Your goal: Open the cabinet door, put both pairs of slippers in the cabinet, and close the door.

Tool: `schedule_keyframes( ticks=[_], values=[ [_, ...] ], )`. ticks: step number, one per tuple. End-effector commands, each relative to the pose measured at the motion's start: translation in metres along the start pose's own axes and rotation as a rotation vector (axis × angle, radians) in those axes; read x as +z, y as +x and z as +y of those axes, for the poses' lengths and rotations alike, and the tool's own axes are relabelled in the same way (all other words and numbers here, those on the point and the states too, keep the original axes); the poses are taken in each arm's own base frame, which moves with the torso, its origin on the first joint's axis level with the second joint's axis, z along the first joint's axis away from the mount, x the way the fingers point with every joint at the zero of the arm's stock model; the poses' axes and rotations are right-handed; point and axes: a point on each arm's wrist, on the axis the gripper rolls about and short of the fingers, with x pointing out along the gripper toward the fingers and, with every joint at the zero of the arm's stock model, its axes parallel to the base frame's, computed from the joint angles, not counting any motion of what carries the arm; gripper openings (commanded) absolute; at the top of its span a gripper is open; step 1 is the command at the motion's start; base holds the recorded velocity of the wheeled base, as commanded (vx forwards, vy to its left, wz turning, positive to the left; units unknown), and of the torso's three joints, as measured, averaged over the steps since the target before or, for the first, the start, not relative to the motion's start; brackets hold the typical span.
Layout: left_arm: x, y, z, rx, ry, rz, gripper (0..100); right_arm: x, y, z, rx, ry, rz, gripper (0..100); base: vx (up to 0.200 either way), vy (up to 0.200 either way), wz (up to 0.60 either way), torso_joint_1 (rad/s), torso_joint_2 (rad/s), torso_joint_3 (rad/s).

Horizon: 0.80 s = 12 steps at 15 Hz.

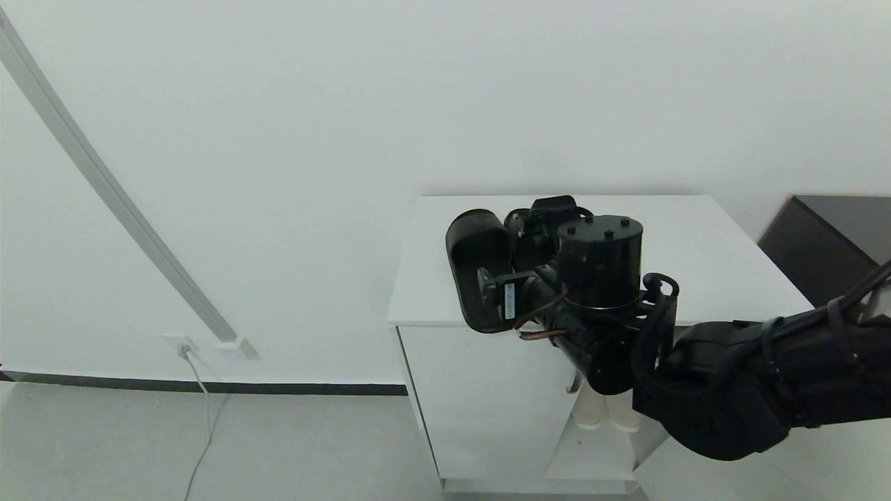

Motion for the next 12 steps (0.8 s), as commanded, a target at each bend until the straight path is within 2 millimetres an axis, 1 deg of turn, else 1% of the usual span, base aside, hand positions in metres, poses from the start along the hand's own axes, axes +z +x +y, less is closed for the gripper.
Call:
schedule_keyframes(
  ticks=[1,4,5,7,8,10,12],
  values=[
    [0.0,0.0,0.0,0.0,0.0,0.001,0,-0.018,0.017,0.004,-0.014,-0.026,0.023,100,0.0,0.0,0.0,0.0,0.0,0.0],
    [0.0,0.0,0.0,0.0,-0.002,0.001,0,-0.022,0.046,-0.003,-0.055,-0.012,0.01,100,0.0,0.0,0.0,0.0,0.0,0.0],
    [0.0,0.0,0.0,0.0,-0.002,0.001,0,-0.023,0.052,-0.003,-0.058,-0.009,0.007,100,0.0,0.0,0.0,0.0,0.0,0.0],
    [0.0,0.0,0.0,0.0,-0.002,0.001,0,-0.025,0.071,-0.003,-0.072,0.002,-0.009,100,0.0,0.0,0.0,0.0,0.0,0.0],
    [0.0,0.0,0.0,0.0,-0.002,0.001,0,-0.024,0.081,-0.003,-0.083,0.013,-0.025,100,0.0,0.0,0.0,0.0,0.0,0.0],
    [0.0,0.0,0.0,0.0,-0.002,0.001,0,-0.02,0.094,-0.005,-0.086,0.02,-0.05,100,0.0,0.0,0.0,0.0,0.0,0.0],
    [0.0,0.0,0.0,0.0,-0.002,0.001,0,-0.02,0.109,-0.009,-0.106,-0.001,-0.069,100,0.0,0.0,0.0,0.0,0.0,0.0]
  ],
)
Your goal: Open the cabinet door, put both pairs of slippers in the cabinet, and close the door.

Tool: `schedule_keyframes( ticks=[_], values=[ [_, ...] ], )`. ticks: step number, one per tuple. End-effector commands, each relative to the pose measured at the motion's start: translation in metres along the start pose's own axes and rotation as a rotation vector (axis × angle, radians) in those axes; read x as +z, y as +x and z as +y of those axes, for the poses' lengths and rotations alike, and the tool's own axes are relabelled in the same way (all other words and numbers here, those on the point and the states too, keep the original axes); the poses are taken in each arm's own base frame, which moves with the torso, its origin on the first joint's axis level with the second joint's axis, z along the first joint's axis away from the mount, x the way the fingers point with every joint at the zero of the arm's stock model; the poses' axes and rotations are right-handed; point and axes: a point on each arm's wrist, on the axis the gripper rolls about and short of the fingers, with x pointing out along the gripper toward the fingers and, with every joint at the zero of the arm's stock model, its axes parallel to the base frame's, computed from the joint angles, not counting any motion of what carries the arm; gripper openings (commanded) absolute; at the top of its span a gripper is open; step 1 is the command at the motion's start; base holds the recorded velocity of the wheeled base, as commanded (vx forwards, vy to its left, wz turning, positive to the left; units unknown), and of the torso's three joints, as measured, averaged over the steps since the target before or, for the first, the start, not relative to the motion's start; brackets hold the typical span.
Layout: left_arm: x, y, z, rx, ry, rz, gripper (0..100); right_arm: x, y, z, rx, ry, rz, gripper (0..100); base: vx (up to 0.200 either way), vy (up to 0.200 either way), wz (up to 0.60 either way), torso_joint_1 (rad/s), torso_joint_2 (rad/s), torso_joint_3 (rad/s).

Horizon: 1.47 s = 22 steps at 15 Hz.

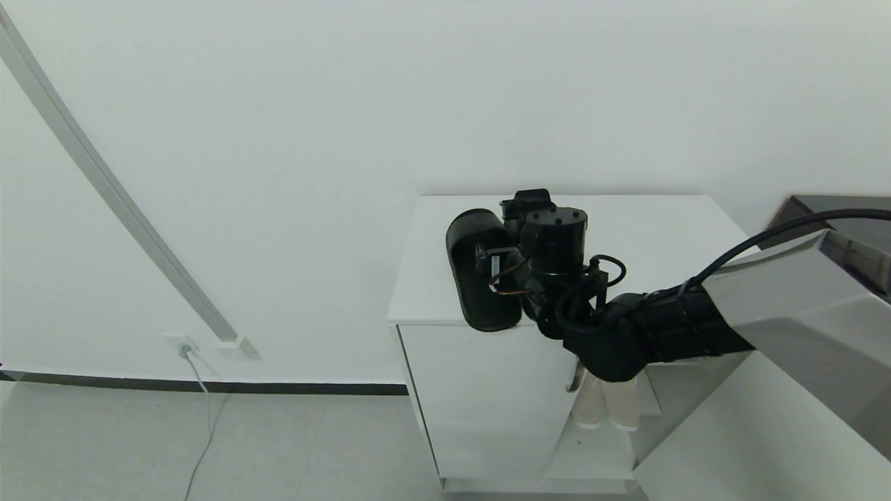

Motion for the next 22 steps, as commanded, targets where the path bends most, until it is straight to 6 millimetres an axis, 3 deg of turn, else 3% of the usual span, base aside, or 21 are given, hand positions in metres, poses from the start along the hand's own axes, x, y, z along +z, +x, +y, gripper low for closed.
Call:
schedule_keyframes(
  ticks=[1,8,9,22],
  values=[
    [0.0,0.0,0.0,-0.001,0.0,0.001,0,-0.011,0.02,-0.001,-0.021,-0.012,-0.005,100,0.0,0.0,0.0,0.0,0.0,0.0],
    [0.0,0.0,0.0,0.0,0.0,0.001,0,-0.005,0.038,0.002,-0.035,-0.001,-0.024,100,0.0,0.0,0.0,0.0,0.0,0.0],
    [0.0,0.0,0.0,0.0,0.0,0.001,0,-0.005,0.038,0.002,-0.035,-0.001,-0.024,0,0.0,0.0,0.0,0.0,0.0,0.0],
    [0.0,0.0,0.0,-0.001,0.0,0.001,0,0.012,0.028,0.003,-0.024,0.008,-0.041,0,0.0,0.0,0.0,0.0,0.0,0.0]
  ],
)
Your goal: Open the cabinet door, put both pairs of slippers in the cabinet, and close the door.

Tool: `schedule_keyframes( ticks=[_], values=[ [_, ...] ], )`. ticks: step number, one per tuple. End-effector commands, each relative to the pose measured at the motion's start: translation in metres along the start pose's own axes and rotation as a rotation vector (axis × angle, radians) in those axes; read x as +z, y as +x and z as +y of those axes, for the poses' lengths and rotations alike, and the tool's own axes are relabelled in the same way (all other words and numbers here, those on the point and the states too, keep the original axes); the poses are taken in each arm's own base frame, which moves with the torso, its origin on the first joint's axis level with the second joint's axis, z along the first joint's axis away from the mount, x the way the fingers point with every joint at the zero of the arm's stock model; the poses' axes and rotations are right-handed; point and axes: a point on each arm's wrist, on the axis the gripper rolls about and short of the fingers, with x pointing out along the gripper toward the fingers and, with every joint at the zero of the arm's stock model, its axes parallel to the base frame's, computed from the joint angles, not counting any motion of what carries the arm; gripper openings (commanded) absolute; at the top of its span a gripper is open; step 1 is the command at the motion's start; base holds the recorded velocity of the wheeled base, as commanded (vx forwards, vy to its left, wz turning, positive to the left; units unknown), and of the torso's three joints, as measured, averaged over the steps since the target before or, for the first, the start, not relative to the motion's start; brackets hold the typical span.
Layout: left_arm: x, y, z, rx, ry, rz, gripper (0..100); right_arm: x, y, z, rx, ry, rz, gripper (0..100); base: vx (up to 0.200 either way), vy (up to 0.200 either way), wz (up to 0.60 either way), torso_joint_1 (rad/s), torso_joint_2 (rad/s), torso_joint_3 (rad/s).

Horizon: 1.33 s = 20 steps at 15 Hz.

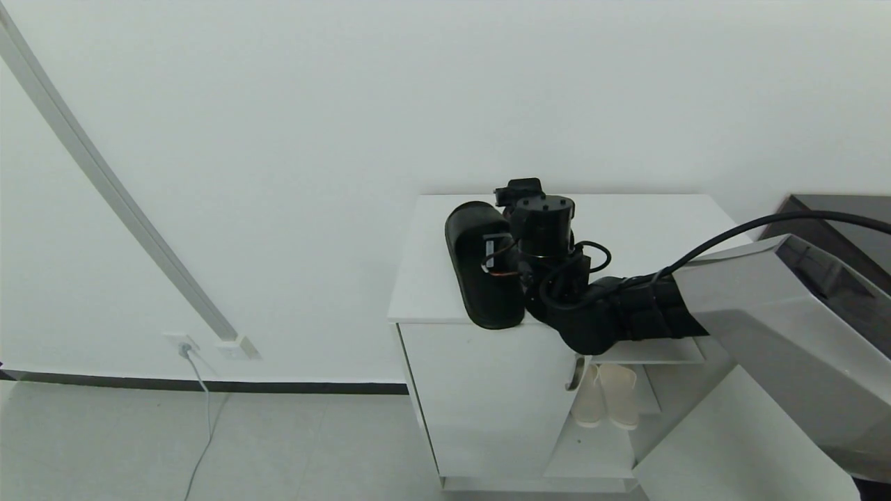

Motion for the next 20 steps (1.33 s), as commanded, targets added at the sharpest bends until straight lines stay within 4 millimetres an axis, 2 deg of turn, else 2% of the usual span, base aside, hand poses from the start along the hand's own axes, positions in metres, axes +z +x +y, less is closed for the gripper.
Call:
schedule_keyframes(
  ticks=[1,4,8,13,17,20],
  values=[
    [0.0,0.0,0.0,-0.001,0.0,0.001,0,0.005,-0.002,0.0,0.002,0.006,-0.009,0,0.0,0.0,0.0,0.0,0.0,0.0],
    [0.0,0.0,0.0,-0.001,0.0,0.001,0,0.018,-0.017,-0.006,0.035,0.006,-0.009,0,0.0,0.0,0.0,0.0,0.0,0.0],
    [0.0,0.0,0.0,-0.001,0.0,0.001,0,0.047,-0.076,-0.017,0.152,0.0,0.013,0,0.0,0.0,0.0,0.0,0.0,0.0],
    [0.0,0.0,0.0,-0.001,0.0,0.001,0,0.053,-0.142,-0.034,0.272,0.019,0.07,0,0.0,0.0,0.0,0.0,0.0,0.0],
    [0.0,0.0,0.0,-0.001,0.001,0.001,0,0.04,-0.171,-0.049,0.343,0.047,0.141,0,0.0,0.0,0.0,0.0,0.0,0.0],
    [0.0,0.0,0.0,-0.001,0.0,0.001,0,0.036,-0.173,-0.05,0.345,0.041,0.155,0,0.0,0.0,0.0,0.0,0.0,0.0]
  ],
)
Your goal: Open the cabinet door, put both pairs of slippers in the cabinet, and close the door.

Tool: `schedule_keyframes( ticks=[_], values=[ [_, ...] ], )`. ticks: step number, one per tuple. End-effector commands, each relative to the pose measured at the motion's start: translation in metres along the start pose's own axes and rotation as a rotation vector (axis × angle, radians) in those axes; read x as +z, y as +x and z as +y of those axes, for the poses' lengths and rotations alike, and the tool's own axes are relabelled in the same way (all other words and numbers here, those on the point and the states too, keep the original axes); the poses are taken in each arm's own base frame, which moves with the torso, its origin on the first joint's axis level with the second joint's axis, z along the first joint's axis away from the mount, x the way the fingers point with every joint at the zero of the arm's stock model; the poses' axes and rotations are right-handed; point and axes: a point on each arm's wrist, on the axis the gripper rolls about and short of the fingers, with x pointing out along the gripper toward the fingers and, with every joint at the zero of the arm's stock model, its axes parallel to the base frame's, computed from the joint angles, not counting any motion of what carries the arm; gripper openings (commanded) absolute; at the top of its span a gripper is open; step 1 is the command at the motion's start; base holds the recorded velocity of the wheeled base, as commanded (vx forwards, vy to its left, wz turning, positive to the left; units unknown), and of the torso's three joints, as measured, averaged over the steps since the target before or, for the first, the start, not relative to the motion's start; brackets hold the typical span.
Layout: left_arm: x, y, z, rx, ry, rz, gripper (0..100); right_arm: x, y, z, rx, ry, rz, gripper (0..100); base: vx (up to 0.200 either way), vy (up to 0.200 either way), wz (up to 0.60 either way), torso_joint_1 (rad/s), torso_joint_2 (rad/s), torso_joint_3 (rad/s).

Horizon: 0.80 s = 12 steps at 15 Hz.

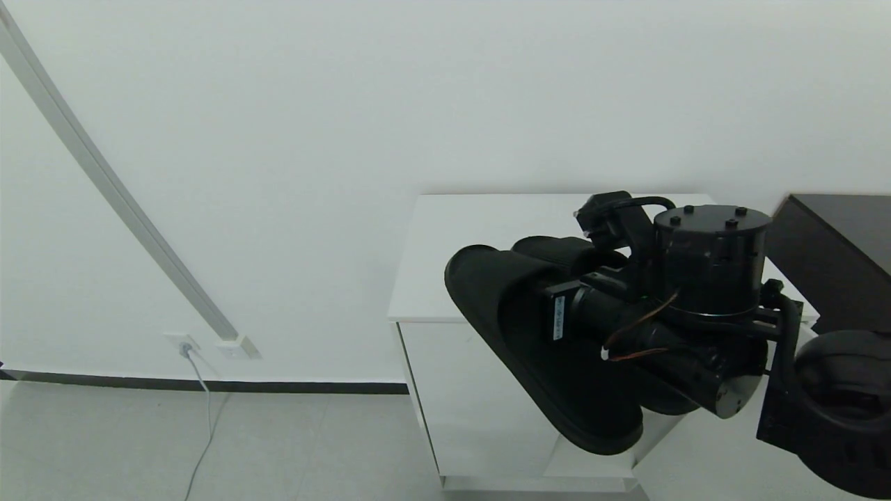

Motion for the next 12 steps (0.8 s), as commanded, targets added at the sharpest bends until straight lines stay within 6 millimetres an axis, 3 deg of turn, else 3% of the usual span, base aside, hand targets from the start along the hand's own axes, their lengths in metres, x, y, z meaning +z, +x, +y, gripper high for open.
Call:
schedule_keyframes(
  ticks=[1,6,12],
  values=[
    [0.0,0.0,0.0,0.0,0.0,0.001,0,0.002,-0.005,-0.001,0.002,0.002,-0.006,0,0.0,0.0,0.0,0.0,0.0,0.0],
    [0.0,0.0,0.0,0.0,0.0,0.001,0,-0.004,-0.007,-0.002,0.001,-0.01,0.014,0,0.0,0.0,0.0,0.0,0.0,0.0],
    [0.0,0.0,0.0,0.0,-0.001,0.001,0,-0.009,-0.007,-0.001,0.001,-0.017,0.027,0,-0.2,0.0,0.0,0.001,0.0,0.002]
  ],
)
